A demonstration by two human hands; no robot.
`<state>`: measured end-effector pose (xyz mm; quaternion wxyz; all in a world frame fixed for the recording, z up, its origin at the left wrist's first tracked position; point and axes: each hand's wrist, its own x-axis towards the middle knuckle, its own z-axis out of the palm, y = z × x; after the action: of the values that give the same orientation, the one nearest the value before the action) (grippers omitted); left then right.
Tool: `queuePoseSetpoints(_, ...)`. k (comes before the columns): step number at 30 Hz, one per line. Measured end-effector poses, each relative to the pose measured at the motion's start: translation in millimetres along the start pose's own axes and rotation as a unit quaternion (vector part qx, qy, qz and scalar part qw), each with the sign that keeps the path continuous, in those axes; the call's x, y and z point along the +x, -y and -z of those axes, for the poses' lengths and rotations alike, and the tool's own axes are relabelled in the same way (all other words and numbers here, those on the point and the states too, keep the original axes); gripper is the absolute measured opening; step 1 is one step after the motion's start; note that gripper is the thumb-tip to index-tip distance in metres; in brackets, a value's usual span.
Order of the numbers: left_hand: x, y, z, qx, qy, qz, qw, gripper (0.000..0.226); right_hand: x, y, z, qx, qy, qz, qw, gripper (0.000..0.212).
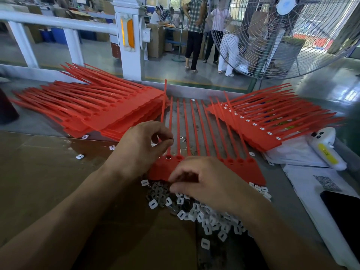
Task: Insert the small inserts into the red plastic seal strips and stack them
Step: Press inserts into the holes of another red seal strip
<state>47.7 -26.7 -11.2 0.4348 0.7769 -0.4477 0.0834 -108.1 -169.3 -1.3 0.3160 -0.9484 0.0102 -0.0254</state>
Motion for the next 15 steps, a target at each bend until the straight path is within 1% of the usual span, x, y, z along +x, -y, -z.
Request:
queuePoseSetpoints(4, 0.7, -3.6, -4.8, 0.035, 0.030, 0.004, 0.999, 0.007, 2.8, 9.4, -6.7, -0.085, 0.016, 0.037, 0.996, 0.037)
queuePoseSetpoints(6, 0.1, -7.1, -7.3, 0.039, 0.036, 0.000, 0.999, 0.006, 4.1, 12.3, -10.8, -0.109, 0.017, 0.052, 0.993, 0.039)
queuePoseSetpoints(12, -2.1, -12.6, -14.7, 0.054, 0.074, 0.013, 0.996, 0.010, 5.5, 15.5, -15.1, -0.085, 0.002, 0.065, 0.994, 0.012)
queuePoseSetpoints(15, -2.0, -12.3, -16.6, 0.068, 0.098, 0.023, 0.993, 0.012, 5.1, 13.8, -14.8, -0.059, 0.000, 0.064, 0.996, 0.006)
